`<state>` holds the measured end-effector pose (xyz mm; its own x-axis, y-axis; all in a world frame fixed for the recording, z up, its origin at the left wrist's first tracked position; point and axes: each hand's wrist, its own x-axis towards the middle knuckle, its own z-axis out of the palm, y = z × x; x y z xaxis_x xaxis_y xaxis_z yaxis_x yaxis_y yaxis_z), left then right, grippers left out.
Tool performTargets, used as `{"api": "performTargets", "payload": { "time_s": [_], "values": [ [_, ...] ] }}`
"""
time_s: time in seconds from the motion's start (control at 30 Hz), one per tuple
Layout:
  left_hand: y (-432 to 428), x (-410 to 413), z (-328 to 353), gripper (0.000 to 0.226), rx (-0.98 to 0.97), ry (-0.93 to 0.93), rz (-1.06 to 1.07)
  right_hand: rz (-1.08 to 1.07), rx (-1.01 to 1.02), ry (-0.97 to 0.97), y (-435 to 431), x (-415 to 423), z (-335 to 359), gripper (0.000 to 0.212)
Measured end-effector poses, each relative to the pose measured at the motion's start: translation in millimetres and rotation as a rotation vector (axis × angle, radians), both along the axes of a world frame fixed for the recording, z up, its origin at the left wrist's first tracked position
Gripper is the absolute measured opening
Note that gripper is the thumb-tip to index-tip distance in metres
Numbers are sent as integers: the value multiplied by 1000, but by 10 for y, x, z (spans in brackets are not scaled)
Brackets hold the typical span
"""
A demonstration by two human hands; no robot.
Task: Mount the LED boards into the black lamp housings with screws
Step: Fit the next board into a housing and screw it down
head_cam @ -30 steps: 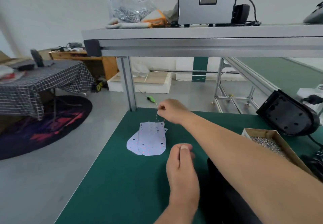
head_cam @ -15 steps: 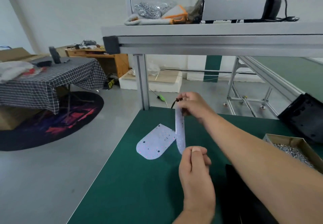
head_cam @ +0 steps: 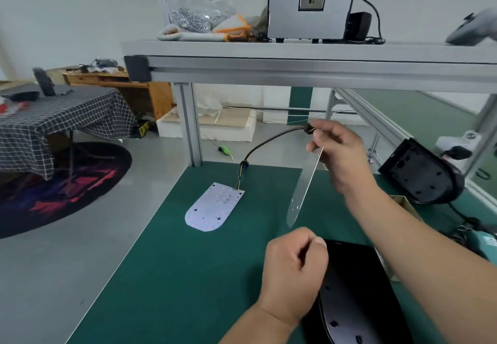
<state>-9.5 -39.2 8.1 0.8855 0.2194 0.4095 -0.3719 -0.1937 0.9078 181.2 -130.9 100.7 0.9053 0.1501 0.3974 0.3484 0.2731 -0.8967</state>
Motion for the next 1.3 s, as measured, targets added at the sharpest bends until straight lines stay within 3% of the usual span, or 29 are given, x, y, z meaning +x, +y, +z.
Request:
{"api": "performTargets", "payload": {
  "time_s": [0.1, 0.2, 0.27, 0.33, 0.4, 0.43, 0.53, 0.6, 0.7, 0.8, 0.93, 1.03, 1.1, 1.17, 1.3],
  "values": [
    [-30, -18, 15, 30, 138, -160, 128, -110, 80, -47, -171, -151, 18, 22],
    [-29, -47, 151, 11, 329, -370, 296, -210, 45, -118, -281, -397, 48, 20],
    [6, -23, 218, 37, 451, -498, 430, -253, 2, -152, -323, -620, 54, 19],
    [85, 23, 272, 63, 594, -464, 573, -249, 9, -153, -360, -856, 43, 21],
    [144, 4, 308, 67, 638, -371, 594, -209, 57, -127, -410, -1095, 14, 25],
    [170, -5, 302, 55, 640, -370, 553, -179, 87, -101, -444, -1206, -2, 29],
    [240, -40, 292, 15, 562, -453, 363, -103, 220, 74, -590, -1423, -47, 46],
    [265, -64, 312, 13, 500, -481, 305, -116, 322, 268, -699, -1448, -14, 47],
    [236, -102, 342, 13, 496, -490, 278, -128, 369, 498, -777, -1349, 48, 27],
    [158, -149, 370, 15, 429, -498, 210, -86, 244, 582, -725, -1196, 60, 21],
    [22, -289, 464, 5, 167, -437, 23, -3, 197, 701, -712, -1003, 28, 19],
    [-19, -356, 492, 15, -130, -205, -157, -58, 81, 635, -752, -940, -66, 11],
    [-6, -352, 516, 26, -227, -56, -283, -14, -43, 491, -766, -935, -150, 47],
    [12, -333, 541, 33, -327, 79, -452, -2, -135, 329, -737, -960, -206, 64],
    [99, -340, 570, 35, -366, 266, -733, -133, 19, 313, -777, -959, -349, 51]
  ]
}}
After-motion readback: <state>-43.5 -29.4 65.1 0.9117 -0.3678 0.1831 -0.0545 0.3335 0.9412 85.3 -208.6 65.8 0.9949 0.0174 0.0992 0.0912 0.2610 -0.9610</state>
